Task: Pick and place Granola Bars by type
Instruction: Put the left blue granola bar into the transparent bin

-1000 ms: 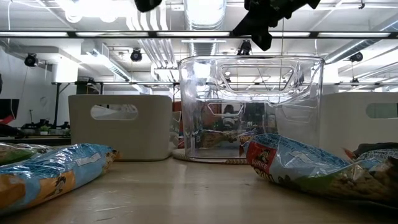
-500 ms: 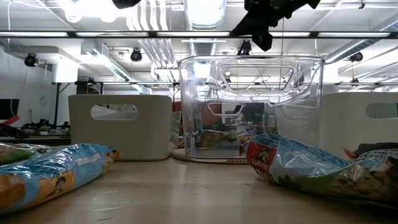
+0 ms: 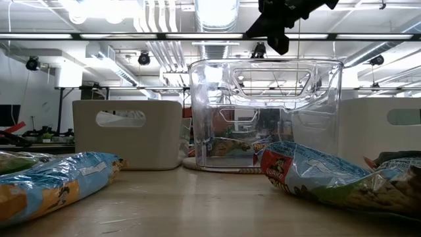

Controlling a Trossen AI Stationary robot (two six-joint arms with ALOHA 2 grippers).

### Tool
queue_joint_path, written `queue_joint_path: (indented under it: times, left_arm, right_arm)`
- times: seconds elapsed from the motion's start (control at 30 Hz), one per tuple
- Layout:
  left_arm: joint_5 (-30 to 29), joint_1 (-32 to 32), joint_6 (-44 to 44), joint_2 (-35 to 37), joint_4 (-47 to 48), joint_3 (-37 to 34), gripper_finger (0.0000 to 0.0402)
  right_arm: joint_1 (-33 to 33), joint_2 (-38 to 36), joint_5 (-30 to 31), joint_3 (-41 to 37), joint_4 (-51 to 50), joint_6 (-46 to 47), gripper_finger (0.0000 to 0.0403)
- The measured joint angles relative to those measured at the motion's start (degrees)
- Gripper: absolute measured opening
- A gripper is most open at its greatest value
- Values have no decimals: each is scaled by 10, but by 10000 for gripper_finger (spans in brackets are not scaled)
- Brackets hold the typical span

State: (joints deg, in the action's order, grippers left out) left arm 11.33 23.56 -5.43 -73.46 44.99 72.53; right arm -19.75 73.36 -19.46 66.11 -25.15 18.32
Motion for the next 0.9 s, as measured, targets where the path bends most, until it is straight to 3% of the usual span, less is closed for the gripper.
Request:
queue_joint_path:
  times: [0.27, 0.57, 0.73, 0.9]
  left_arm:
    - [12, 5, 90, -55, 10, 32, 0]
    - [12, 20, 138, -179, 140, 157, 0]
    - [10, 28, 165, -237, 153, 210, 0]
    - [-33, 44, 172, -280, 158, 254, 0]
  right_arm:
    - [0, 0, 1, 0, -2, -19, 9]
    - [0, 0, 1, 0, -21, -52, 8]
    - [0, 0, 1, 0, -21, -62, 8]
    - [0, 0, 1, 0, -21, -63, 9]
